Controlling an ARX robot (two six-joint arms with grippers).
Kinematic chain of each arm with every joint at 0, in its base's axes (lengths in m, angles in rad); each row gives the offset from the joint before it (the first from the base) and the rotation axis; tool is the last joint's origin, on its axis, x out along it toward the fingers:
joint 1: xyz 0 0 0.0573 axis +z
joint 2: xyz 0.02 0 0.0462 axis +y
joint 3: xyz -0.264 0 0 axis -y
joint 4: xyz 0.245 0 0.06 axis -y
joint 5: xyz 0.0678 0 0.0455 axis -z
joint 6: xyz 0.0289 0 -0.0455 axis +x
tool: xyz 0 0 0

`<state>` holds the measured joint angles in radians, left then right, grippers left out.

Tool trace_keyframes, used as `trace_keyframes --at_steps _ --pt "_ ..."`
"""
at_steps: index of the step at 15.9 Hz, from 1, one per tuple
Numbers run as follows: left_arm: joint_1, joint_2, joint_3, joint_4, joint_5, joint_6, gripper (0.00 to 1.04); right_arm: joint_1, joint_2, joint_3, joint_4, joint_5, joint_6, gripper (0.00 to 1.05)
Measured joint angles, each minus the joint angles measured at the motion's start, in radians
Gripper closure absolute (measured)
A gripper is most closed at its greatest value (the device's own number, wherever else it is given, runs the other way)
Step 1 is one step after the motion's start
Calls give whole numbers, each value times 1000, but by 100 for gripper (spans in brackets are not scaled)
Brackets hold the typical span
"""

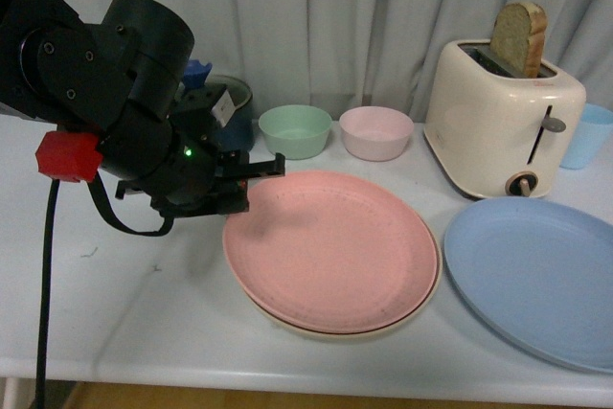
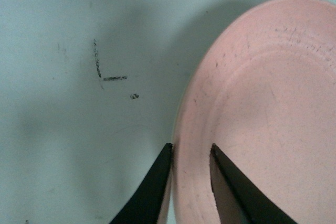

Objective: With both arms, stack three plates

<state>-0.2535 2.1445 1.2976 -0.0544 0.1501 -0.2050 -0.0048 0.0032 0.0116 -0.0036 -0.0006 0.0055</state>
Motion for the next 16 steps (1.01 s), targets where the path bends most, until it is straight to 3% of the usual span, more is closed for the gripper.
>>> trace_keyframes --at_steps 4,7,10,11,12,16 --pt "0 -51 -39 24 2 8 37 0 0 0 0 0 0 6" --pt "-27 -256 -187 194 -105 92 5 0 0 0 0 0 0 6" --pt "-90 -626 -472 541 -237 300 10 0 0 0 0 0 0 6" --pt "-78 -642 -554 769 -378 269 22 0 0 0 1 0 0 6" --pt "-39 -660 -686 884 -422 242 35 -1 0 0 -1 1 0 6" --pt "62 -880 -948 996 -345 212 83 -1 0 0 0 0 0 6"
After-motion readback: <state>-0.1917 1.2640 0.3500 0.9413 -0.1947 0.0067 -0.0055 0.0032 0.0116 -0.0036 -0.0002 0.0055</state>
